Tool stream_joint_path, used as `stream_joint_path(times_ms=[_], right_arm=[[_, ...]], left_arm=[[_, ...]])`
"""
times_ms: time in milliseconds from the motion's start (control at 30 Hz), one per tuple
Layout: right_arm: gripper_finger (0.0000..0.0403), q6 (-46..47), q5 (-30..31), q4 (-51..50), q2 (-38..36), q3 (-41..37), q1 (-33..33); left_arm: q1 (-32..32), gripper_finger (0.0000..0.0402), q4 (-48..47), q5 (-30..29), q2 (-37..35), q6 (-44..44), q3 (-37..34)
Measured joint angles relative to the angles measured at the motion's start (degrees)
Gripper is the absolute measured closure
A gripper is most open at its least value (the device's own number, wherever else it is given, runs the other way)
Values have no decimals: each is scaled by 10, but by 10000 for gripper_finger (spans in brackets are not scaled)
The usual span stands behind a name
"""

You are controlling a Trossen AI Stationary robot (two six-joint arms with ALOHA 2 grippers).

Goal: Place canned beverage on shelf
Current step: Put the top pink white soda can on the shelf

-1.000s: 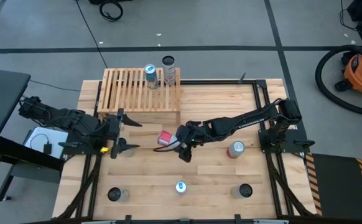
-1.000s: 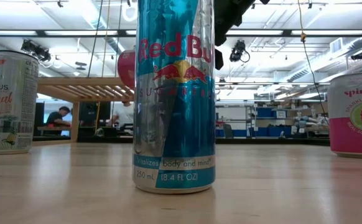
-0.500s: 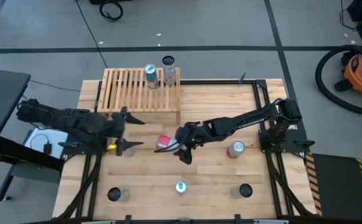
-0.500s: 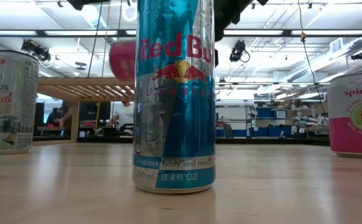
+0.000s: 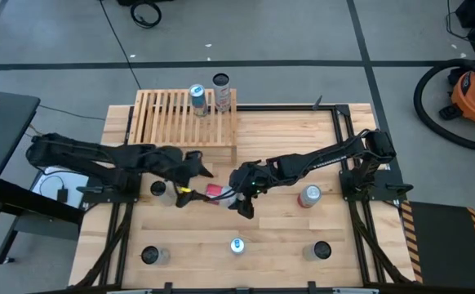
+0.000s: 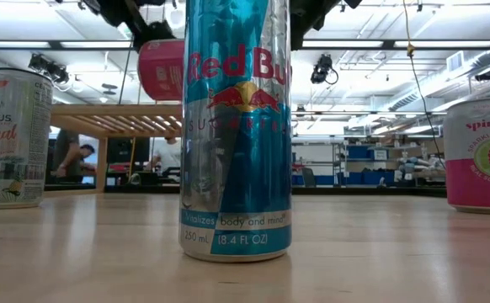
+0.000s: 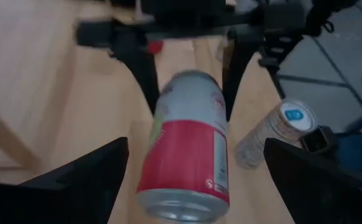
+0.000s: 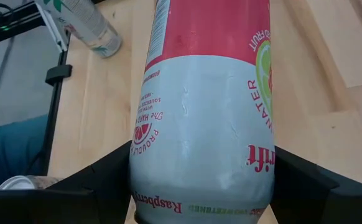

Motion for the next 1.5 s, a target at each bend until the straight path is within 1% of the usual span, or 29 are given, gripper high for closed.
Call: stream_joint_path(times_ms=[200, 467, 600, 867, 933, 1333, 1433, 1500], right_arm=[[104, -2, -12, 0, 0, 0, 0], [104, -1, -13, 0, 0, 0, -2], [104, 0, -13, 1, 0, 0, -5], [104, 0, -21, 1, 0, 0, -7], [104, 0, -24, 1, 0, 0, -7], [104, -10, -26, -4, 0, 0, -8], [104, -11, -27, -4, 0, 0, -7], [104, -11, -28, -4, 0, 0, -8]], left_arm=[[21, 21, 38, 68, 56, -36, 0], [23, 21, 58, 99, 107, -45, 1], [23, 21, 20, 109, 134, -48, 28], [20, 21, -104, 147, 201, 3, 123], [20, 21, -127, 148, 209, 17, 133], [16, 22, -133, 148, 213, 22, 134], [14, 32, -134, 145, 213, 22, 134], [13, 45, -134, 144, 213, 26, 134]])
